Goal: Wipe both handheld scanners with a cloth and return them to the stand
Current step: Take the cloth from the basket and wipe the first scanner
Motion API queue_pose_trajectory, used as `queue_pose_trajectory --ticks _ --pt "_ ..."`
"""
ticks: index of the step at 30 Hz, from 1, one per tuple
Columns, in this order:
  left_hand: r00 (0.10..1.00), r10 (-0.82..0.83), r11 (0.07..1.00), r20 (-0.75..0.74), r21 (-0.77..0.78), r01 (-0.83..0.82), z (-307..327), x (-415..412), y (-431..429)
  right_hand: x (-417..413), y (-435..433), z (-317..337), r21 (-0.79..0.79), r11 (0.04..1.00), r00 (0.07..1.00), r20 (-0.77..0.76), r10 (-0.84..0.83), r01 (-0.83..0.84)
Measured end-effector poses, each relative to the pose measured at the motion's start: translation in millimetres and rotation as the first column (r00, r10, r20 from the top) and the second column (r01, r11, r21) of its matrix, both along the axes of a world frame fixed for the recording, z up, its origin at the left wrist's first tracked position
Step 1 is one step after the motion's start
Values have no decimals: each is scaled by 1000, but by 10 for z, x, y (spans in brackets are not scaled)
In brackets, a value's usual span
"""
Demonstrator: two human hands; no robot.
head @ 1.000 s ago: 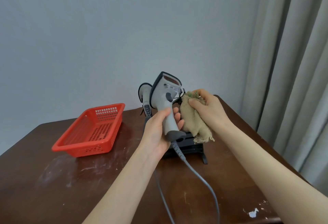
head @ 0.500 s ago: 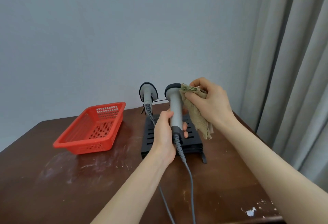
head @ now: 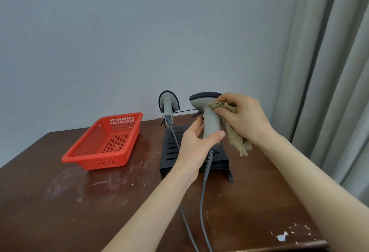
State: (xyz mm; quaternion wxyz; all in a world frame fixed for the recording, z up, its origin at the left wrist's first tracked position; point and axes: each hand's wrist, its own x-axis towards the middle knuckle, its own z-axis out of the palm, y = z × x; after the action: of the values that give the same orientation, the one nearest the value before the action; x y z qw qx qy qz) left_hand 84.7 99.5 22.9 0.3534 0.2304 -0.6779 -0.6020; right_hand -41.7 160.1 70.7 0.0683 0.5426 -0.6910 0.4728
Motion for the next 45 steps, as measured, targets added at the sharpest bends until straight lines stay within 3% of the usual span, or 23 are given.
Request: queue_pose_trajectory --ticks 3,6,8,10,13,15,17,19,21,23,26,28,32,34,39,41,45 --pt "998 50 997 23 -58 -49 -10 -5 -16 2 38 -21 32 995 993 68 94 -96" --pt "990 111 988 89 -116 -101 5 17 -11 44 117 -29 261 932 967 48 248 -252" --pt "980 148 976 134 -180 -123 -12 18 5 51 141 -13 366 901 967 -1 253 -235" --pt "966 184 959 182 -249 -135 -16 11 51 48 123 17 345 931 987 -60 148 -119" --pt "942 245 918 228 -367 -150 -4 -15 124 46 58 38 146 964 956 -226 -185 221" --pt "925 297 878 236 -449 -167 29 -30 149 68 30 24 94 957 935 -260 -241 273" --pt "900 353 841 256 -509 -185 60 -37 142 99 33 -8 122 978 956 -262 -130 166" --pt "876 387 831 288 -521 -196 76 -37 117 160 62 -39 239 971 957 -274 93 -25" --pt "875 377 844 305 -503 -188 76 -23 104 221 84 -65 358 916 937 -218 272 -183" --pt "892 337 865 302 -473 -167 73 -13 113 197 87 -58 392 896 939 -173 296 -210" --pt "925 300 903 231 -381 -198 59 -12 91 90 43 -57 245 969 961 -264 84 -17" --pt "938 292 915 189 -340 -216 58 -23 60 54 38 -60 131 990 980 -196 -31 58" --pt "949 273 929 158 -300 -217 80 -20 19 105 73 -131 192 962 977 -44 208 -196" --pt "958 240 932 156 -314 -182 72 -12 20 94 76 -132 183 951 968 43 247 -250" --pt "990 126 960 60 -259 -106 24 -23 -5 4 -50 -101 30 999 998 58 -34 32" --pt "997 61 987 -44 -147 -67 56 -13 4 27 -44 -104 33 999 995 94 15 -19" --pt "975 47 967 -219 253 10 133 37 3 219 131 -149 27 959 951 136 276 -282"
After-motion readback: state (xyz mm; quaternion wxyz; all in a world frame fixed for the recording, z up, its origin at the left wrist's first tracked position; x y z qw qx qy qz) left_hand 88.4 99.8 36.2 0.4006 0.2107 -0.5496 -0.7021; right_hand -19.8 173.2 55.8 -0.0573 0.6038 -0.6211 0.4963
